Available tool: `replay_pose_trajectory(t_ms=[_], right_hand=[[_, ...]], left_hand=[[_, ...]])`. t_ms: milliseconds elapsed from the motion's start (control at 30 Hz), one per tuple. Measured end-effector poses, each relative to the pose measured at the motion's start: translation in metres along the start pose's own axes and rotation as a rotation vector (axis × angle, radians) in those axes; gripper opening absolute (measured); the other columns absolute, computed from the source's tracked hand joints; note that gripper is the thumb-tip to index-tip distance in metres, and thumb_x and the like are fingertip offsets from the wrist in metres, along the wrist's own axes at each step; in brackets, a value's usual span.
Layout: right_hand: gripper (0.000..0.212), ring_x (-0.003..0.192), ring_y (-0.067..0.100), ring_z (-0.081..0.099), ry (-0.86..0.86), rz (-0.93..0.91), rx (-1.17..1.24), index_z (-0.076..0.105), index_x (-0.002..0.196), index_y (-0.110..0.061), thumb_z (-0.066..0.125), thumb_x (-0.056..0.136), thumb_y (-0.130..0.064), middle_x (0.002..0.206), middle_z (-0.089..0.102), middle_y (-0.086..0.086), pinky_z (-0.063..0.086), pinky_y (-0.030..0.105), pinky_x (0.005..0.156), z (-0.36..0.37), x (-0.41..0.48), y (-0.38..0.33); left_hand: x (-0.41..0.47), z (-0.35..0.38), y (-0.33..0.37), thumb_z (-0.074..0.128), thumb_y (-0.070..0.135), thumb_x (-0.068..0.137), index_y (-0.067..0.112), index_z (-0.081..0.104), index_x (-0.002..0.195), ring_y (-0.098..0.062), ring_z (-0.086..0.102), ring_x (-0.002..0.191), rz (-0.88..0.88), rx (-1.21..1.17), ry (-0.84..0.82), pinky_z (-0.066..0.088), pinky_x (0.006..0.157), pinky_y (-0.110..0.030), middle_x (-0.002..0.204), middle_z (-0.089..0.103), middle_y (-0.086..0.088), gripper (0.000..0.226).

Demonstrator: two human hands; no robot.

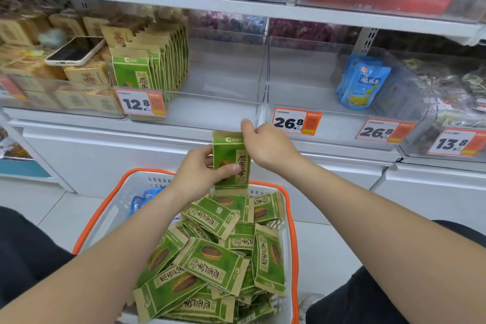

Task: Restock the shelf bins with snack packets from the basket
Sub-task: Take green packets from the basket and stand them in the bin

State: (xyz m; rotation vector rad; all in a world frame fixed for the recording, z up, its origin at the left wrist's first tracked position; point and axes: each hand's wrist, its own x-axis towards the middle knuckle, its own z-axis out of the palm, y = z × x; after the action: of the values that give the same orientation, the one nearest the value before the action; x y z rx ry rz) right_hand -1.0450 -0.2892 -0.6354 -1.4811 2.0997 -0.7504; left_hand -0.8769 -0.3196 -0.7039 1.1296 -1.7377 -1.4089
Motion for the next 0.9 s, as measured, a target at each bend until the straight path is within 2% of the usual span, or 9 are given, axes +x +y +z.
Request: replay_pose_trajectory(t_ms=[100,200,267,367,433,533,600,733,900], right_hand=[[0.075,0.060,0.029,0.060,0.130,-0.183,-0.041,0.048,0.053,-0.016,0.028,0.102,-0.069,0.054,0.057,0.006,0.044,0.036,0.056,0.001,0.006,-0.003],[0.068,0.058,0.029,0.055,0.200,-0.272,-0.045,0.047,0.054,-0.013,0.039,0.106,-0.057,0.053,0.053,0.007,0.033,0.036,0.055,0.002,0.011,-0.005],[0.066,0.058,0.030,0.054,0.196,-0.360,0.013,0.046,0.055,-0.009,0.039,0.109,-0.048,0.052,0.053,0.009,0.035,0.037,0.058,0.002,0.012,-0.010],[0.063,0.057,0.028,0.053,0.221,-0.488,0.105,0.045,0.057,-0.011,0.035,0.112,-0.042,0.052,0.053,0.006,0.041,0.042,0.062,0.006,0.007,-0.030],[0.063,0.062,0.029,0.057,0.250,-0.481,0.191,0.049,0.060,-0.010,0.034,0.112,-0.043,0.056,0.058,0.008,0.046,0.043,0.065,0.007,0.006,-0.044],[0.067,0.069,0.033,0.063,0.198,-0.327,0.337,0.059,0.070,-0.003,0.037,0.108,-0.055,0.068,0.067,0.015,0.053,0.048,0.071,0.007,0.015,-0.058],[0.067,0.065,0.027,0.061,0.113,-0.228,0.453,0.065,0.080,-0.003,0.044,0.101,-0.063,0.076,0.071,0.017,0.058,0.053,0.071,0.005,0.020,-0.070],[0.022,0.072,0.010,0.064,0.048,-0.297,0.454,0.072,0.105,-0.026,0.066,0.097,-0.045,0.084,0.072,-0.010,0.060,0.041,0.074,0.000,0.026,-0.096],[0.023,0.099,0.023,0.067,0.301,-0.429,0.205,0.064,0.112,-0.030,0.065,0.095,-0.046,0.106,0.074,-0.012,0.055,0.042,0.086,-0.004,0.050,-0.112]], left_hand=[[0.000,-0.001,0.007,0.069,0.023,0.100,0.014,0.069,0.121,-0.023,0.077,0.098,-0.007,-0.115,-0.024,0.060,0.090,-0.043,0.105,0.080,-0.006,0.023],[-0.003,0.005,0.021,0.051,0.037,0.109,0.016,0.068,0.121,-0.013,0.075,0.095,0.022,-0.154,-0.010,0.057,0.080,-0.026,0.103,0.080,-0.001,0.030],[-0.005,0.010,0.034,0.035,0.046,0.112,0.013,0.075,0.103,-0.004,0.072,0.078,0.023,-0.136,0.214,0.052,0.067,-0.017,0.085,0.079,0.004,0.053],[0.001,0.007,0.044,0.026,0.052,0.112,0.009,0.070,0.074,-0.011,0.063,0.064,0.084,-0.046,0.532,0.048,0.065,-0.031,0.067,0.071,0.000,0.072],[0.005,-0.002,0.052,0.027,0.051,0.112,0.009,0.066,0.068,-0.014,0.061,0.063,0.121,-0.031,0.597,0.048,0.068,-0.036,0.064,0.069,-0.002,0.072],[0.010,-0.020,0.069,0.030,0.052,0.111,0.005,0.060,0.068,-0.027,0.058,0.066,0.205,0.090,0.667,0.047,0.068,-0.045,0.062,0.063,-0.006,0.071],[0.016,-0.033,0.082,0.031,0.050,0.111,0.009,0.056,0.063,-0.024,0.054,0.064,0.228,0.179,0.722,0.040,0.063,-0.043,0.060,0.058,-0.003,0.068],[0.033,-0.060,0.107,0.026,0.045,0.113,0.009,0.063,0.073,-0.023,0.059,0.073,0.215,0.250,0.751,0.036,0.065,-0.038,0.071,0.063,-0.002,0.065],[0.052,-0.090,0.140,0.026,0.038,0.113,0.007,0.067,0.087,-0.033,0.059,0.094,0.081,0.366,0.634,0.043,0.083,-0.039,0.084,0.063,-0.006,0.058]])
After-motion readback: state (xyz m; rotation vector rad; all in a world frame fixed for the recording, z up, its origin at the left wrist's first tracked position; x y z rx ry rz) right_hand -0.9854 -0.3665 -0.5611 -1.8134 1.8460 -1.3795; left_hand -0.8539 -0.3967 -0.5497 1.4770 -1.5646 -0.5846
